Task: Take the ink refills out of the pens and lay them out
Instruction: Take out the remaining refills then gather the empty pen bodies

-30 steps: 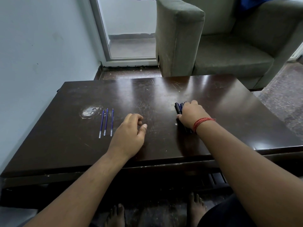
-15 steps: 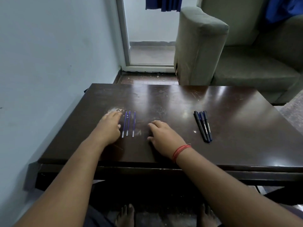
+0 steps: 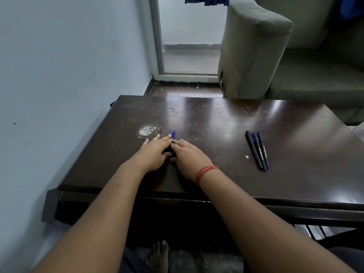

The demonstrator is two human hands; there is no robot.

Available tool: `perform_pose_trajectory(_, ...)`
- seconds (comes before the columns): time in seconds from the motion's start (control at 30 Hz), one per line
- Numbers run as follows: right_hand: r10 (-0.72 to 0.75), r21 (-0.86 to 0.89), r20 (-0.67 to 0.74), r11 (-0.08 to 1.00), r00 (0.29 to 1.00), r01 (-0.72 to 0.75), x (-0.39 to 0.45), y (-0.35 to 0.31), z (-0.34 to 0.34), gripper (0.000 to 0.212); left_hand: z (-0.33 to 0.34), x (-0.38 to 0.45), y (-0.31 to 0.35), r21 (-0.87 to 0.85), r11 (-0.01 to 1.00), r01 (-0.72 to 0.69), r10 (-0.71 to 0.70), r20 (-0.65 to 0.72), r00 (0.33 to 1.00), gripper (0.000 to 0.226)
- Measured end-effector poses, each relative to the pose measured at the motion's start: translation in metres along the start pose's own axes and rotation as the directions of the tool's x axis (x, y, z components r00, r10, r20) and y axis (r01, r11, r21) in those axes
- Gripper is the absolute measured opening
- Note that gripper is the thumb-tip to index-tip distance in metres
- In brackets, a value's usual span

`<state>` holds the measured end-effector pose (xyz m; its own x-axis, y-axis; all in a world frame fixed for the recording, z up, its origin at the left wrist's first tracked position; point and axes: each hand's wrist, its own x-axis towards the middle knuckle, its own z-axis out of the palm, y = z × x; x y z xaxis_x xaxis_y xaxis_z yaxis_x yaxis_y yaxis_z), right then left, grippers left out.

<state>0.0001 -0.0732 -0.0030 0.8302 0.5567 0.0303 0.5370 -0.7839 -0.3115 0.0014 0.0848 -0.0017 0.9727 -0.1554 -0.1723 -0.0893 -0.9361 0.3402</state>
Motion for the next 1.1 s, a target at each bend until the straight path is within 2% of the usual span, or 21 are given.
perform_pose_trajectory(0.13, -0.013, 0.016, -0.021, 1.000, 1.000, 0.013, -0.009, 0.008, -0.007, 0.053, 0.005, 0.003, 0.014, -0.053, 0.997, -0.049, 0.047, -0.045, 0.998, 0.055)
perform_pose_trajectory(0.23, -0.006, 0.046, -0.012, 0.999, 1.000, 0.007, -0.013, 0.012, -0.008, 0.051, 0.007, 0.004, 0.019, -0.200, 0.979, -0.036, 0.020, -0.081, 0.996, 0.050)
perform_pose_trajectory(0.43, -0.009, 0.044, -0.006, 0.999, 1.000, 0.009, -0.013, 0.014, -0.012, 0.047, 0.000, -0.002, 0.018, -0.269, 0.961, -0.057, 0.050, -0.036, 0.998, 0.063)
perform_pose_trajectory(0.63, 0.012, 0.012, 0.019, 1.000, 1.000, -0.013, -0.024, 0.024, -0.019, 0.047, 0.004, -0.003, 0.025, -0.427, 0.903, -0.052, 0.063, 0.010, 0.998, 0.064)
perform_pose_trajectory(1.1, 0.027, 0.010, -0.020, 1.000, 0.999, -0.027, -0.030, 0.023, -0.018, 0.046, 0.003, -0.004, 0.029, -0.377, 0.918, -0.120, 0.117, -0.031, 0.993, 0.058)
